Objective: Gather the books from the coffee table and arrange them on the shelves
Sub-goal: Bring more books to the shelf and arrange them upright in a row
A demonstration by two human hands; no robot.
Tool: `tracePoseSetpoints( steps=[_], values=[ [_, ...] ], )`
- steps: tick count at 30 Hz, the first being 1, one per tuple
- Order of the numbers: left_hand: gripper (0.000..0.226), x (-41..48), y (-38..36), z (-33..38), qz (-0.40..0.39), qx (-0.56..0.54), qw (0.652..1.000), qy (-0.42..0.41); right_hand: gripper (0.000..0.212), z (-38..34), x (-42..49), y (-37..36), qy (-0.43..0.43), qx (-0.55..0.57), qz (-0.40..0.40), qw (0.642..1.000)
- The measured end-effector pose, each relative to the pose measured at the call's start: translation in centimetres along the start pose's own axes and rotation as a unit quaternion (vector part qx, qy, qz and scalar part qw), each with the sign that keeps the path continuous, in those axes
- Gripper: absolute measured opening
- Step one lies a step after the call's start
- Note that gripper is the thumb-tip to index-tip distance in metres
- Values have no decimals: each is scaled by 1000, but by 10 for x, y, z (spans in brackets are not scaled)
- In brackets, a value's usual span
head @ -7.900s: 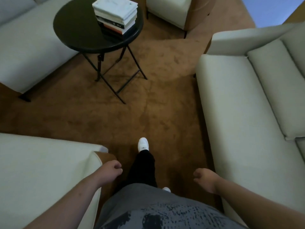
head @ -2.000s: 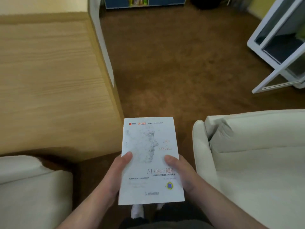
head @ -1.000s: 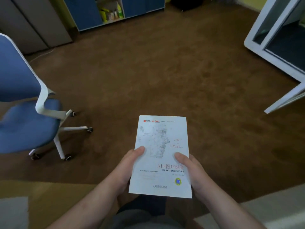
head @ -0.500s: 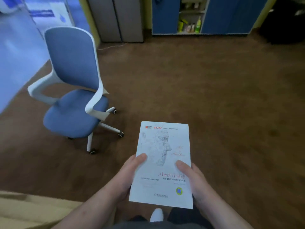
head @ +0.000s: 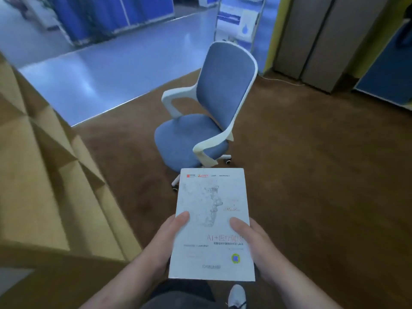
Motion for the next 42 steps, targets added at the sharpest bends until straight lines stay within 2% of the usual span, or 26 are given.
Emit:
tracePoseSetpoints(
  steps=[6, 8, 10, 13, 17, 21, 27, 34, 40, 42],
  values=[
    [72, -7, 31, 17, 106, -65, 991, -44, 27, -24, 48, -42, -33, -94, -78, 992],
    [72, -7, 46, 25, 116, -91, 988, -52, 30, -29, 70, -60, -43, -123, -95, 987],
    [62, -2, 66, 34, 115, -97, 986, -69, 32, -34, 93, -83, -46, -148, -110, 982],
    [57, 12, 106, 54, 153, -117, 978, -77, 32, -42, 133, -124, -52, -178, -140, 973],
    [64, 31, 161, 92, 214, -139, 963, -88, 36, -55, 192, -190, -67, -209, -159, 963],
    [77, 31, 214, 126, 275, -185, 938, -103, 48, -70, 232, -265, -82, -247, -219, 940],
    [64, 29, 247, 140, 336, -317, 868, -182, 53, -86, 267, -355, -123, -296, -293, 901],
    [55, 26, 266, 156, 440, -359, 788, -237, 58, -105, 293, -429, -134, -382, -379, 832],
    [57, 19, 292, 179, 496, -366, 738, -275, 45, -119, 313, -505, -135, -416, -466, 769],
    [60, 18, 299, 194, 530, -372, 703, -293, 41, -121, 322, -532, -145, -422, -496, 745]
  ],
)
Point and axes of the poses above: each hand's wrist, its own x-axis towards the middle knuckle, its own y-axis out of the back of the hand, z = x × y, the point moved 2 cm from there along x, towards the middle knuckle, and after that the axes turned 8 degrees about z, right-handed, at the moved point
